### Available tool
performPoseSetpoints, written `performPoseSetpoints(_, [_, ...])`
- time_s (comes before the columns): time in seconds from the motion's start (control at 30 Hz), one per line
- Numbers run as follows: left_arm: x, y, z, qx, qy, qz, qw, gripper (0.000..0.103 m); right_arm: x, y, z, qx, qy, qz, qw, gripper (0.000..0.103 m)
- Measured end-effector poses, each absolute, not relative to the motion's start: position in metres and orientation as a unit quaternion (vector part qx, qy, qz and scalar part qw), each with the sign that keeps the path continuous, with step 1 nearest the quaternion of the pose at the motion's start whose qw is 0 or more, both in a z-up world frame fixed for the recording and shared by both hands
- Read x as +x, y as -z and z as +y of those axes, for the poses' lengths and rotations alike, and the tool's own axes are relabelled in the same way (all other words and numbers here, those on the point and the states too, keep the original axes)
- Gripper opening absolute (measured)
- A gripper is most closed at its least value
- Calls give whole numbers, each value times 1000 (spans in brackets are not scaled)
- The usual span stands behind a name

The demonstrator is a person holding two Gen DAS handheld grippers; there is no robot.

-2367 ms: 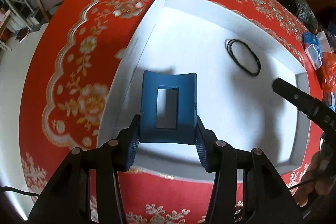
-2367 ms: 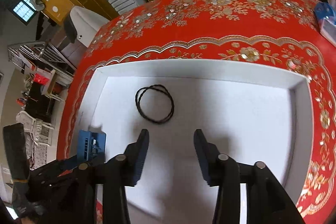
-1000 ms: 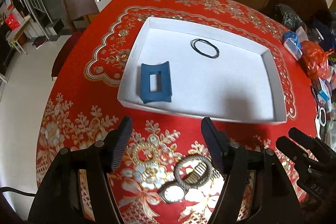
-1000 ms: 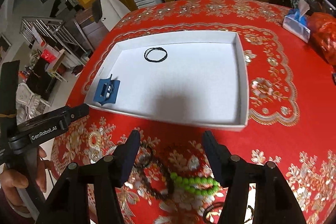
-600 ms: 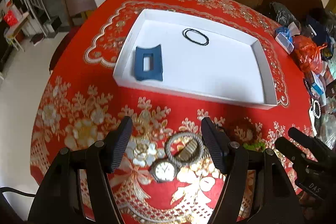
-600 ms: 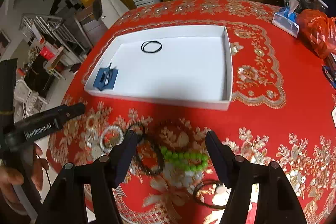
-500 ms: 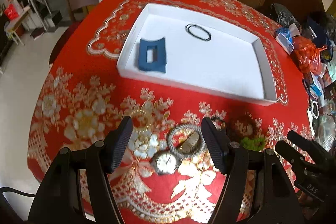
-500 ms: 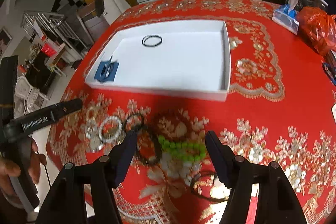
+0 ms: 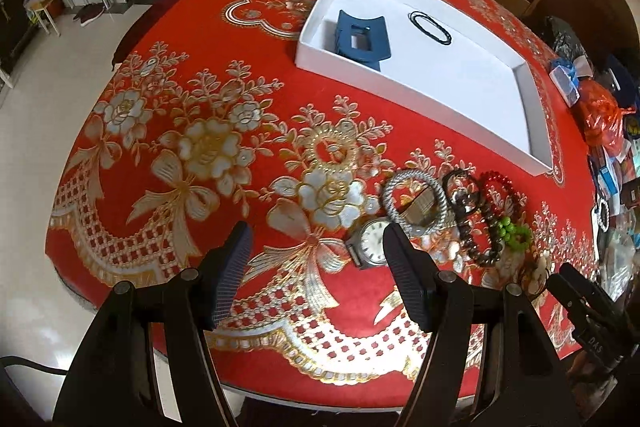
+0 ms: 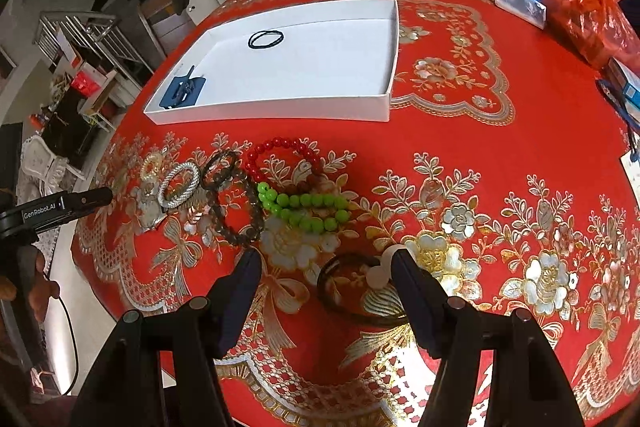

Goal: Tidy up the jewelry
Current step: 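Move both grippers back over the jewelry row beside the tray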

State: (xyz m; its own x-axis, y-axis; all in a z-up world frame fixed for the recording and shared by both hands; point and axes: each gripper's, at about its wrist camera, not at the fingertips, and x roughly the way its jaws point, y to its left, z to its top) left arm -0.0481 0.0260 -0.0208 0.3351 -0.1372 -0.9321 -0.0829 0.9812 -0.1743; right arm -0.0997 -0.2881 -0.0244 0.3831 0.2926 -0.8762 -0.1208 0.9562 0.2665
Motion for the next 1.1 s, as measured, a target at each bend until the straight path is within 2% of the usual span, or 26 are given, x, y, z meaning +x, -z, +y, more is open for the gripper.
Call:
performPoseSetpoints(0.6, [-14, 31, -14, -27, 88, 586, 805, 68, -80, 38, -287, 81, -106, 544, 828, 65])
performPoseSetpoints(0.67, [-8, 35, -21, -9, 92, 588, 804, 68, -76, 39, -285, 73, -104, 542, 830, 62])
performPoseSetpoints(0.73, [-3, 39, -27, 8, 98, 590, 801, 68, -71, 42, -283, 62, -99, 544, 831, 52])
performPoseSetpoints(0.77, [0, 41, -29, 15, 101, 591, 800, 68, -68, 44, -282, 57, -95, 546, 831, 51])
performPoseSetpoints(1.1, [13, 59, -46, 59, 110, 602, 789, 68, -52, 59, -277, 27, -81, 554, 828, 49])
